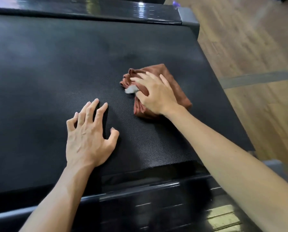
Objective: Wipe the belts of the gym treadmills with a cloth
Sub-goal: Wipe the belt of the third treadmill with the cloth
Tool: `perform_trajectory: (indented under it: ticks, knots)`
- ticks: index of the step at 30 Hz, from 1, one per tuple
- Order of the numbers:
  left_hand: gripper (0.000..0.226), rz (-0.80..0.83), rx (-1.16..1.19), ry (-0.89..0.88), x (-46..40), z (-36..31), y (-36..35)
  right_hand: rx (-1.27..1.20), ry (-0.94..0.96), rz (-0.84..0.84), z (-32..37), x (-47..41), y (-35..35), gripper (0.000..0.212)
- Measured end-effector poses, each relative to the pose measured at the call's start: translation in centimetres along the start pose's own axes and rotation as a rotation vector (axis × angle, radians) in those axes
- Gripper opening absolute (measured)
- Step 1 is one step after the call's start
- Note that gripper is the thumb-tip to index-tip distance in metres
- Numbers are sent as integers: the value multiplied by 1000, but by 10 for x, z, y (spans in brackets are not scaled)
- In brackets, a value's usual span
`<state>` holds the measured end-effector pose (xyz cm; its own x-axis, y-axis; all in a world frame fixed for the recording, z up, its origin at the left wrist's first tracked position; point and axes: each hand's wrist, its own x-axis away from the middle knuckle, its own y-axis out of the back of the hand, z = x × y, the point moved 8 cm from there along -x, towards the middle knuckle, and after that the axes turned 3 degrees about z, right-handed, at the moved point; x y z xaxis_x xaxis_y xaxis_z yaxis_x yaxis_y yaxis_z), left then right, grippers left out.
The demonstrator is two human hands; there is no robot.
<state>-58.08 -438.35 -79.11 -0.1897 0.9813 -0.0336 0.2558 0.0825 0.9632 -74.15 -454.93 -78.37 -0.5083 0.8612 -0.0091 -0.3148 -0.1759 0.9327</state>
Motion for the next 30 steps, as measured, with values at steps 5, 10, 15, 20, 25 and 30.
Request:
perform_trajectory:
  ticks: [5, 10, 15, 20, 25, 30]
  knots:
    - [77, -10, 3, 1, 0, -1, 0, 48, -298, -102, -46, -28, 24, 48]
    - [77, 3, -10, 6, 1, 0, -1, -1, -365, -37, -15, -107, 19, 41]
    - [78, 4, -15, 8, -1, 2, 0, 2, -27, 93, 61, -109, -16, 42]
    - [77, -5, -10, 4, -2, 0, 0, -96, 130, 86, 16, -38, -3, 47]
    - [78, 0, -12, 5, 0, 1, 0, -41, -173, -74, -42, -59, 22, 42]
    - [77, -9, -5, 8, 1, 1, 0, -16, -288, -50, -3, -123, 8, 39]
